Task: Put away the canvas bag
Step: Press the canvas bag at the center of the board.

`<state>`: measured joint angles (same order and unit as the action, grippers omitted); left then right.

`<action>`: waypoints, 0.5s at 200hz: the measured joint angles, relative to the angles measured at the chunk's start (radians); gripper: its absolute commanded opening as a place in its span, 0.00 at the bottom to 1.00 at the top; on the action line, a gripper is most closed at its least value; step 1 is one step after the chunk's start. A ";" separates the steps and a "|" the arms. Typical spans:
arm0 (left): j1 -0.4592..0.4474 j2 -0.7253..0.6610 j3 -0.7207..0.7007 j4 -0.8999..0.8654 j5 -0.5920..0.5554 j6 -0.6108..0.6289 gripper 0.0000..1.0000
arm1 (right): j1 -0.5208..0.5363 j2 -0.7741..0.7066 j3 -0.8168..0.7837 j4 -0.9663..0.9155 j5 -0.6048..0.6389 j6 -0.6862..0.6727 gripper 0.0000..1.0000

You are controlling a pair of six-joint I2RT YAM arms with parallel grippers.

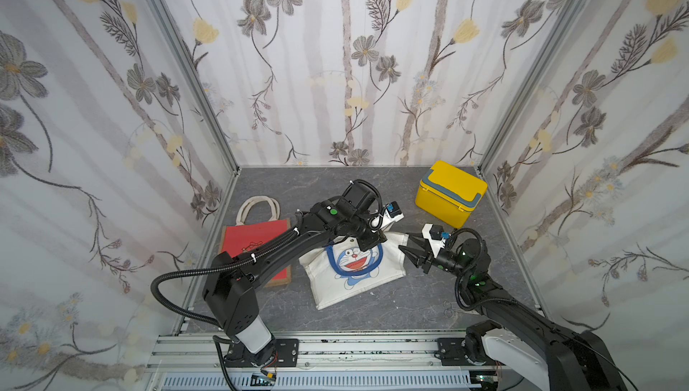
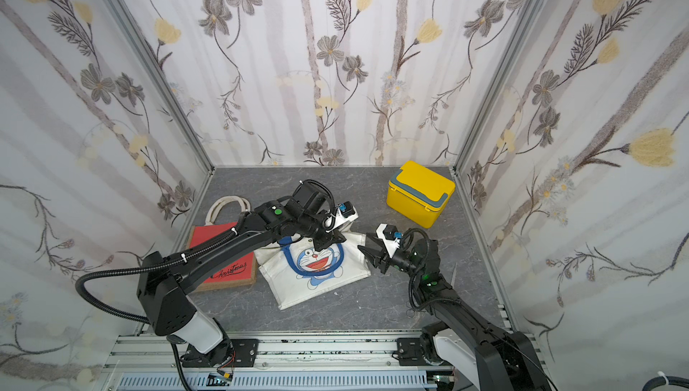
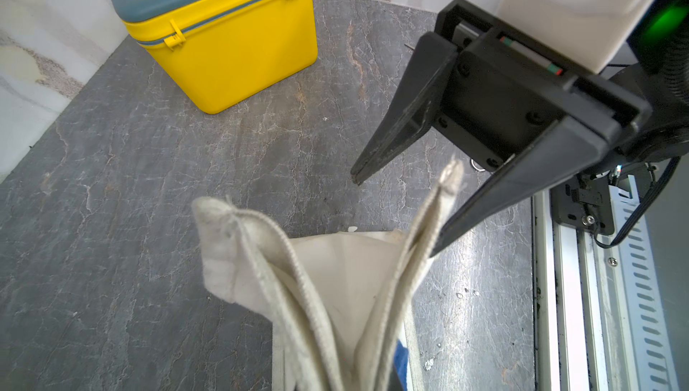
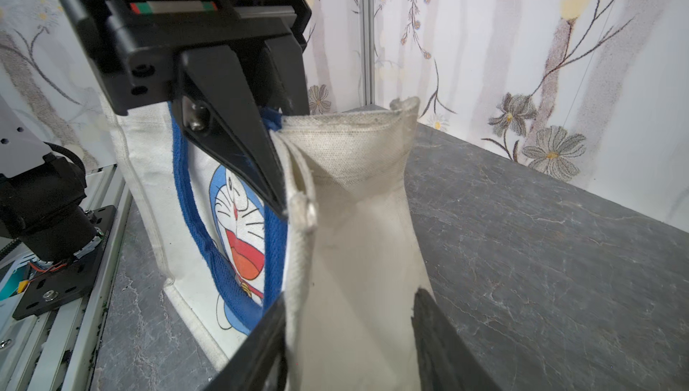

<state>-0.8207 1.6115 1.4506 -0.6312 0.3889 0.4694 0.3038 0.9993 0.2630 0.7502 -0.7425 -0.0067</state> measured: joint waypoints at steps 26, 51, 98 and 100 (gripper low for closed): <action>0.002 -0.016 -0.018 0.029 0.005 0.006 0.14 | -0.032 0.011 -0.013 0.080 -0.038 0.062 0.47; 0.006 -0.036 -0.042 0.043 0.023 0.014 0.13 | -0.047 0.030 -0.024 0.123 -0.076 0.082 0.49; 0.017 -0.064 -0.073 0.038 0.027 0.069 0.12 | -0.118 0.005 -0.121 0.329 -0.107 0.208 0.49; 0.017 -0.064 -0.073 0.037 0.028 0.070 0.12 | -0.119 0.005 -0.121 0.334 -0.107 0.208 0.48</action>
<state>-0.8040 1.5475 1.3773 -0.5941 0.4171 0.5392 0.1852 1.0039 0.1417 1.0843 -0.8497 0.2016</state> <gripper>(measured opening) 0.143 0.519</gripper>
